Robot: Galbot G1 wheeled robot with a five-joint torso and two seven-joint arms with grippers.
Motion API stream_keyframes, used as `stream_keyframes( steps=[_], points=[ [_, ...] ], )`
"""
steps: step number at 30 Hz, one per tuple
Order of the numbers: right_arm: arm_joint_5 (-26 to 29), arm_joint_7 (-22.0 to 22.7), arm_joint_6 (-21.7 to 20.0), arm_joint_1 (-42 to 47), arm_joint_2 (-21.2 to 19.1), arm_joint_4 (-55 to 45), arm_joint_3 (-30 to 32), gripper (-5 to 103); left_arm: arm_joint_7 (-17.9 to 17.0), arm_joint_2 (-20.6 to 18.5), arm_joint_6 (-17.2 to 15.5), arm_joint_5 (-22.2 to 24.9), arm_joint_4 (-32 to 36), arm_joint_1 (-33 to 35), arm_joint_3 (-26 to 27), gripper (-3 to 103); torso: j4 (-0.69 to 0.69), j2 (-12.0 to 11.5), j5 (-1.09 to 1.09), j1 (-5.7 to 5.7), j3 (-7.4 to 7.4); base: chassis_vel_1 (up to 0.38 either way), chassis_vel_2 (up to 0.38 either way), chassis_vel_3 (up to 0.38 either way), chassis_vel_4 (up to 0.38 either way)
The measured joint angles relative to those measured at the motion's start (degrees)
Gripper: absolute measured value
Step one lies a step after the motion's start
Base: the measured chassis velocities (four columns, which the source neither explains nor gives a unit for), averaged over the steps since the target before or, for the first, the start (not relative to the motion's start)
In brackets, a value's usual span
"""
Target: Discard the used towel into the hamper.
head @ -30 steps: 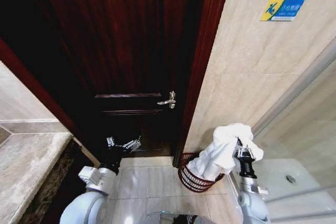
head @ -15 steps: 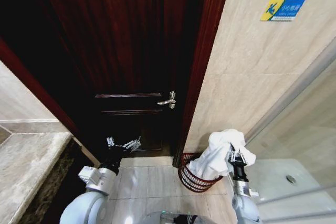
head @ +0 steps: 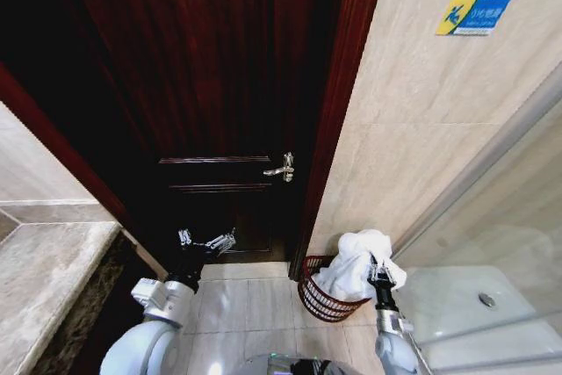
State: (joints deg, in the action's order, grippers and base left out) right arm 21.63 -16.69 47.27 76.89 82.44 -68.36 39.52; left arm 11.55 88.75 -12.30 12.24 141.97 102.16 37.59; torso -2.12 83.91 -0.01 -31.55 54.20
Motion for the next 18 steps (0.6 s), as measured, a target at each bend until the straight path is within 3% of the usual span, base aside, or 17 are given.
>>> stream_keyframes(
  steps=[18],
  points=[
    [1.2,-0.1,-2.9,-5.4,-1.4,13.5,-3.4,12,0.0,0.0,0.0,0.0,0.0,0.0,0.0,100,0.00,0.0,0.00,0.00,0.00,0.000,0.000,0.000,0.000]
  ],
)
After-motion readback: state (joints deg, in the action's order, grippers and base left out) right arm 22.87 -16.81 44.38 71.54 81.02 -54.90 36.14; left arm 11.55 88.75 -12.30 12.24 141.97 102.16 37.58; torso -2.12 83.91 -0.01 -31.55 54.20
